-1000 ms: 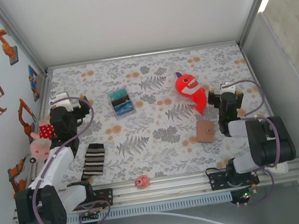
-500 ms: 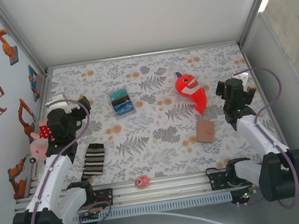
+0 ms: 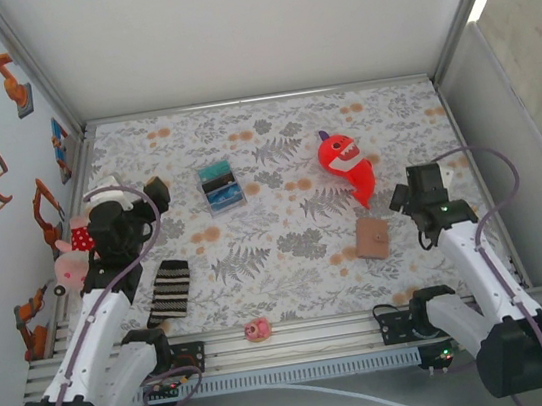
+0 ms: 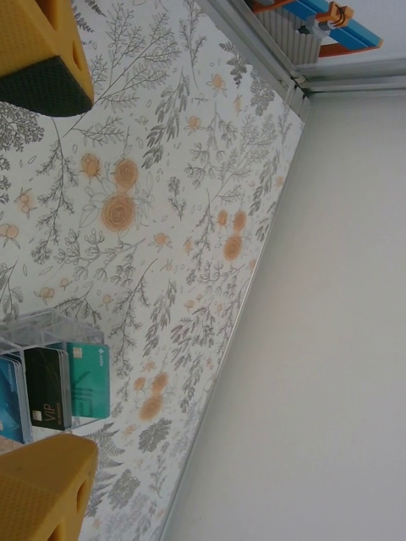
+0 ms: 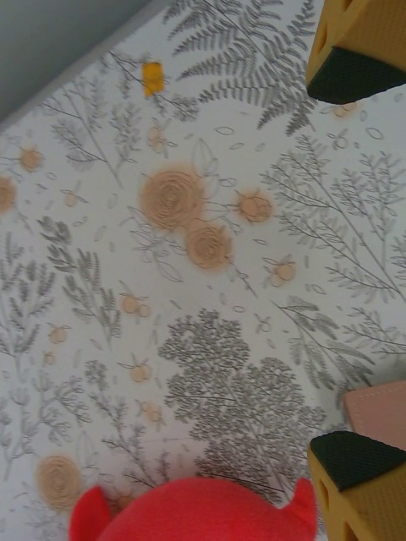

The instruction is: Take the credit cards out of the card holder

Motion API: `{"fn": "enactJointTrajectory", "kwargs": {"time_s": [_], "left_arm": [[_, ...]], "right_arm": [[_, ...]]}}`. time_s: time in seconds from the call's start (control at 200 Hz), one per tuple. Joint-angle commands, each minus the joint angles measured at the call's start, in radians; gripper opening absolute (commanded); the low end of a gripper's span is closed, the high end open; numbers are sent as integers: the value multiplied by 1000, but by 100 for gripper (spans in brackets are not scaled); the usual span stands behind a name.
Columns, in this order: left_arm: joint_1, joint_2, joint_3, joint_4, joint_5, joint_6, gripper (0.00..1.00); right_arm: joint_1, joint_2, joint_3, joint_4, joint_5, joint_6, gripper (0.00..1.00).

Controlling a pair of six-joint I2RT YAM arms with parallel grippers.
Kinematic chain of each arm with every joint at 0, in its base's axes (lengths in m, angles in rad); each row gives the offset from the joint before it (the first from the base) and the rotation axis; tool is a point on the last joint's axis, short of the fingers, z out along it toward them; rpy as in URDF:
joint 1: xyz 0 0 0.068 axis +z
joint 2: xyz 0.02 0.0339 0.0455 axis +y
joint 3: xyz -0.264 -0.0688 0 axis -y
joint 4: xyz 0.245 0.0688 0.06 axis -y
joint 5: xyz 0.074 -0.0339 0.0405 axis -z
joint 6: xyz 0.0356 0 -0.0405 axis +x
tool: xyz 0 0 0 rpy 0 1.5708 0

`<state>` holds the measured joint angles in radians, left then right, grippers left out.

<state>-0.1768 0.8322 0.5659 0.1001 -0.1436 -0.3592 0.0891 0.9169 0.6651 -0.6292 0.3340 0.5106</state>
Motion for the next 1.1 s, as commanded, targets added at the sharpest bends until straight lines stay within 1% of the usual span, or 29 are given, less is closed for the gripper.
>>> {"fn": "enactJointTrajectory", "kwargs": {"time_s": [0.0,0.08,0.145,0.3,0.511,0.691,1.092], "left_arm": [[-6,-15,2,-40,-22,-20,97],[-7,-10,4,-46,-17,-20,97],[-7,3,5,-43,-12,-24,97],[-7,57,26,-43,-1,-33,97],[-7,121,54,-36,-14,-57,97],[-7,136,57,-30,-13,-67,97],[-9,151,70,-44,-31,-68,97]], "right_arm": [[17,-25,12,-121,-108,78,99],[36,-37,-10,-133,-189,109,99],[71,-40,-39,-131,-236,145,99],[160,-22,-92,-123,-276,216,99],[196,-7,-163,-29,-369,255,98],[262,74,-164,25,-353,273,99],[335,289,-91,66,-274,268,99]]}}
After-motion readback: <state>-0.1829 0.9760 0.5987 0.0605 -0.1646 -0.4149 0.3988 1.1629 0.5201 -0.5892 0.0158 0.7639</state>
